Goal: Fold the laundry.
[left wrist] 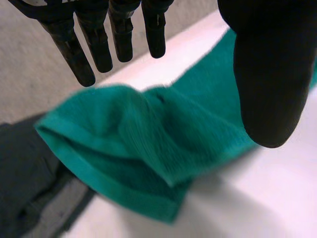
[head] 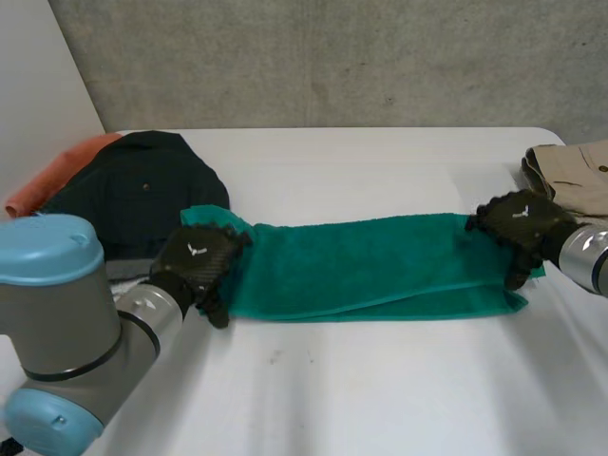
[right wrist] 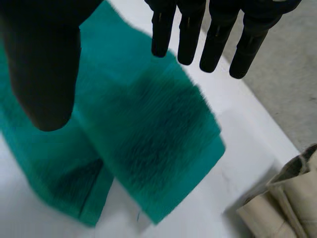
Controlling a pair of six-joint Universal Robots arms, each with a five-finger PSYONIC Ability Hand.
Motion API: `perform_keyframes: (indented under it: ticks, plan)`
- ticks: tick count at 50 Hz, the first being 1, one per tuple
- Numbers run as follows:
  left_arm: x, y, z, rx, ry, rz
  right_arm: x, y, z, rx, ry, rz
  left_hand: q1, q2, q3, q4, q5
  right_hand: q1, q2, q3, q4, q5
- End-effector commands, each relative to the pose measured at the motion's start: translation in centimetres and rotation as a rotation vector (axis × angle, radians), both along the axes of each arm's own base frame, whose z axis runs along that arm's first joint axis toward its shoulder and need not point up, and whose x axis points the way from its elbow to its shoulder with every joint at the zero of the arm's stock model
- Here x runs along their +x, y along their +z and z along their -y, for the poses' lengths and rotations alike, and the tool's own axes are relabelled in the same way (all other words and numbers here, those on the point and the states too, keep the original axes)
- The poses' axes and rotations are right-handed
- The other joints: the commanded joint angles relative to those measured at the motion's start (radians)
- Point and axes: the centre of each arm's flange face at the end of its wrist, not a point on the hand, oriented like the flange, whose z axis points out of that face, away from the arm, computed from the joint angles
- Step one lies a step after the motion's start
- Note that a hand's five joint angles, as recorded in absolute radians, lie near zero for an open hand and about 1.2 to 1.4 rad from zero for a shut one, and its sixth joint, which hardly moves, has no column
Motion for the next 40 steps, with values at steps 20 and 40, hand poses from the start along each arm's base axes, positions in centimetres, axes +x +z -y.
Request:
perform_keyframes:
  ticks: [20, 40]
  plan:
    - [-2.1, -2.5, 4.8, -0.166, -0.029, 0.069, 0.1, -7.6, 4.8, -0.075, 0.025, -0.049, 1.089, 1.091, 1.091, 1.088, 1.086, 0.526, 0.552, 0.526, 0.524, 0.514]
    - [-2.4, -3.0, 1.6, -0.052, -0.083, 0.131, 0.2, -6.3, 5.2, -0.112, 0.017, -0.034, 0.35, 0.352, 0.352, 0.349, 0.348, 0.474, 0.5, 0.474, 0.473, 0.462]
